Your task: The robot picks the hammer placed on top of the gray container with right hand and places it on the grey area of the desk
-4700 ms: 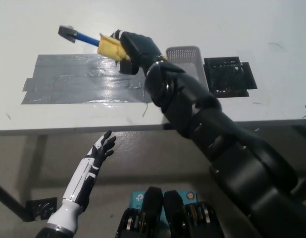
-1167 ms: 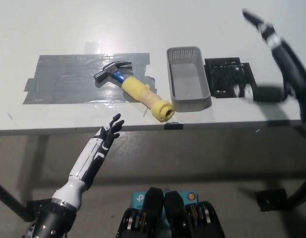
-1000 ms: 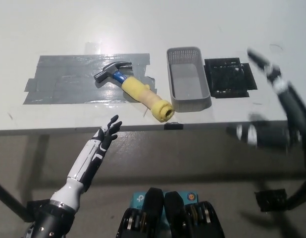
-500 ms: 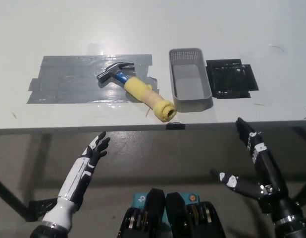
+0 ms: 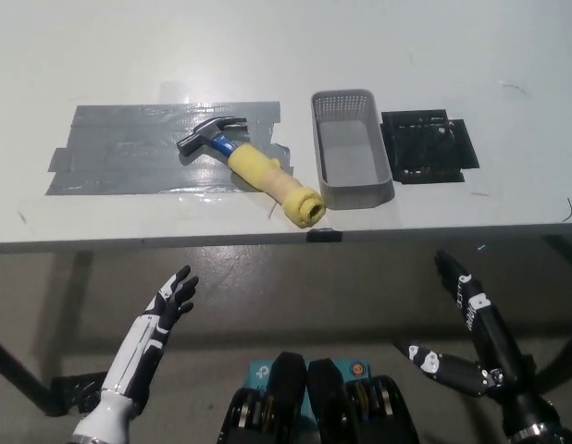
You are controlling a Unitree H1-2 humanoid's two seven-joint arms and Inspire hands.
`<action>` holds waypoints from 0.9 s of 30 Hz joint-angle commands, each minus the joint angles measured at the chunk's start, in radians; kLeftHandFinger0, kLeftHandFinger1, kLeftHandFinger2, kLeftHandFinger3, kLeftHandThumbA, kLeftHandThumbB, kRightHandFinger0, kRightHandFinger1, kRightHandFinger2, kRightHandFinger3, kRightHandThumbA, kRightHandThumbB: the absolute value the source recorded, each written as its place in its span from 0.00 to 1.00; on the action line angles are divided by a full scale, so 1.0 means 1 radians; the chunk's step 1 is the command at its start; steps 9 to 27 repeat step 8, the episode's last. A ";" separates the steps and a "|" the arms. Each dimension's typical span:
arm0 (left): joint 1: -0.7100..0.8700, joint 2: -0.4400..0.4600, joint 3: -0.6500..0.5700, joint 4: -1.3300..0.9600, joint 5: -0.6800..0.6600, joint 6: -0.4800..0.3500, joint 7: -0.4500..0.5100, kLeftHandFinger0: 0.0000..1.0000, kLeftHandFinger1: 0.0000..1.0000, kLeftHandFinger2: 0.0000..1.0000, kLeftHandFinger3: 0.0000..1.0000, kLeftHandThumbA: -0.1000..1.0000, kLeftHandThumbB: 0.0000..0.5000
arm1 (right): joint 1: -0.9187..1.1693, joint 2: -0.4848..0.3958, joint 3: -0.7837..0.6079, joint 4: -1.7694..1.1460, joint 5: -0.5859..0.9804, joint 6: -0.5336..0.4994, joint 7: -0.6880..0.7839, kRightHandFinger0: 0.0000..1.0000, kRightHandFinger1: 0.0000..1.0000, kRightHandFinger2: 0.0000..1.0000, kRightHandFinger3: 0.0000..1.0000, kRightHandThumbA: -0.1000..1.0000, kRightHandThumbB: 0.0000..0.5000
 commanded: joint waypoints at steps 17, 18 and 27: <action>-0.002 0.006 0.011 -0.048 -0.013 -0.024 0.010 1.00 1.00 1.00 1.00 1.00 0.35 | -0.010 -0.018 0.013 -0.034 -0.005 -0.017 -0.001 1.00 1.00 1.00 1.00 0.85 0.40; -0.002 0.006 0.011 -0.048 -0.013 -0.024 0.010 1.00 1.00 1.00 1.00 1.00 0.35 | -0.010 -0.018 0.013 -0.034 -0.005 -0.017 -0.001 1.00 1.00 1.00 1.00 0.85 0.40; -0.002 0.006 0.011 -0.048 -0.013 -0.024 0.010 1.00 1.00 1.00 1.00 1.00 0.35 | -0.010 -0.018 0.013 -0.034 -0.005 -0.017 -0.001 1.00 1.00 1.00 1.00 0.85 0.40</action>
